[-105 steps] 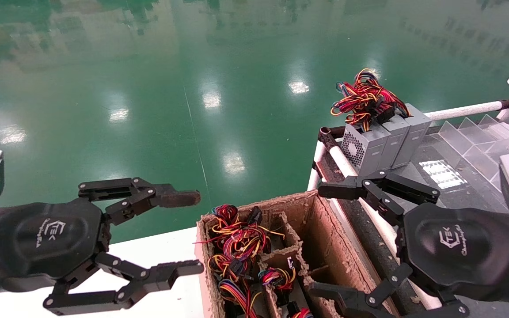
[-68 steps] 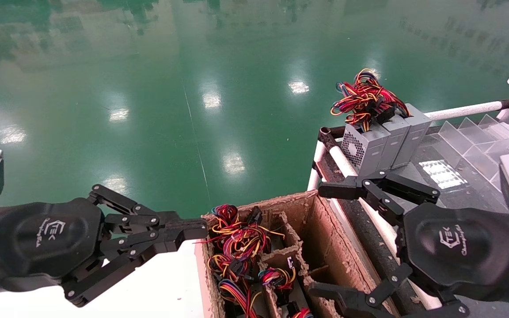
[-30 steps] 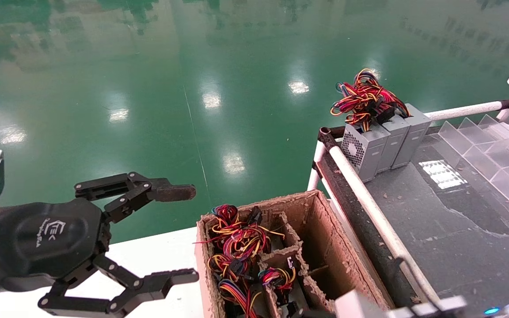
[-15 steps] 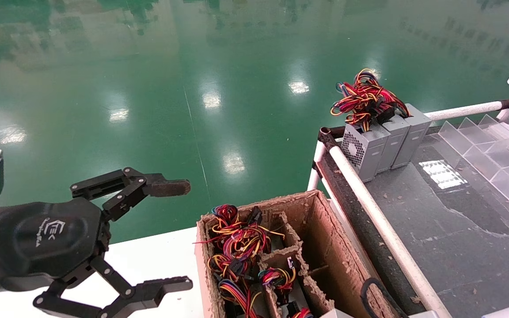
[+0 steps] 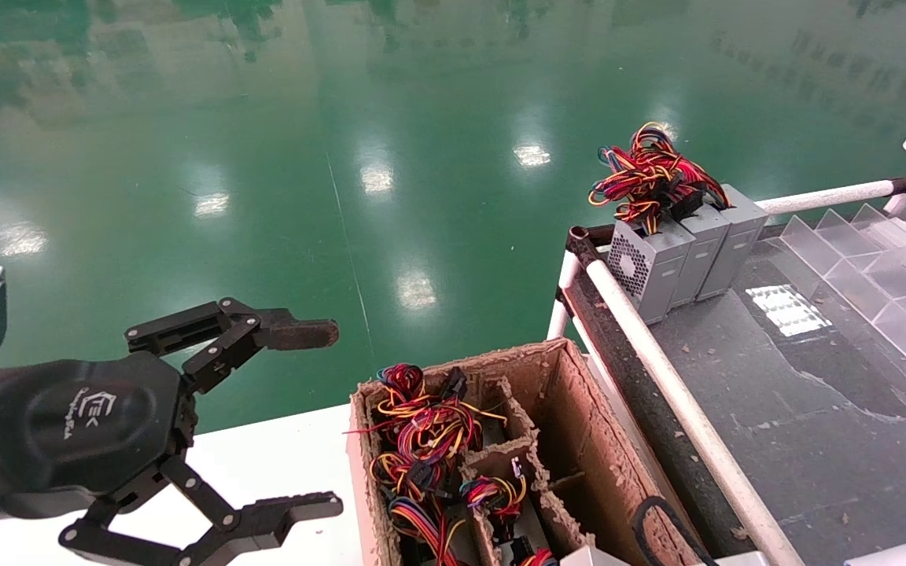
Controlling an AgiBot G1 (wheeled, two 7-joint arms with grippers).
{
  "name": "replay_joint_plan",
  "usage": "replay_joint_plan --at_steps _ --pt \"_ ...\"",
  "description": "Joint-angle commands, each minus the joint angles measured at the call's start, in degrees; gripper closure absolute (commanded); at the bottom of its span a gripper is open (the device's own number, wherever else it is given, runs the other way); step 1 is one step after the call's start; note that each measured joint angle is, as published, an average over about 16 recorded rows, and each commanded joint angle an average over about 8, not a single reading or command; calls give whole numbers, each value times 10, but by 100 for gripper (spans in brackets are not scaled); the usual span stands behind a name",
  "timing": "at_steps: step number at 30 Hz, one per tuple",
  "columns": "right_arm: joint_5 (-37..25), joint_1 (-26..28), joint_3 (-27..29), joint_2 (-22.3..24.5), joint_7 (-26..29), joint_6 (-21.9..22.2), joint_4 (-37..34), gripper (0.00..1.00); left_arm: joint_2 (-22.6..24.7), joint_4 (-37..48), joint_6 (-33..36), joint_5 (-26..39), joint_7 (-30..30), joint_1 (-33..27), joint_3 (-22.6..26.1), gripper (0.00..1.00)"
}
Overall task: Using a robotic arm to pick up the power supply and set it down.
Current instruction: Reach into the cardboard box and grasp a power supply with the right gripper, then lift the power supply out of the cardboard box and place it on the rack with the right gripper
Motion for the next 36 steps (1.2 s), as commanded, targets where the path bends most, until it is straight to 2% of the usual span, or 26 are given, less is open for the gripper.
replay_joint_plan --at_steps 1,8,14,27,36 --pt "0 -1 0 -1 -2 2 -2 100 0 0 0 0 0 0 0 0" --pt "12 -8 5 -3 -14 1 -7 100 0 0 0 0 0 0 0 0" --pt "53 -14 23 8 -18 -8 -11 100 0 0 0 0 0 0 1 0" --pt "213 -33 102 87 -34 -39 -18 100 0 0 0 -1 1 0 1 0" --pt "329 -39 156 151 -76 -51 -67 100 -1 0 -1 -1 1 0 1 0"
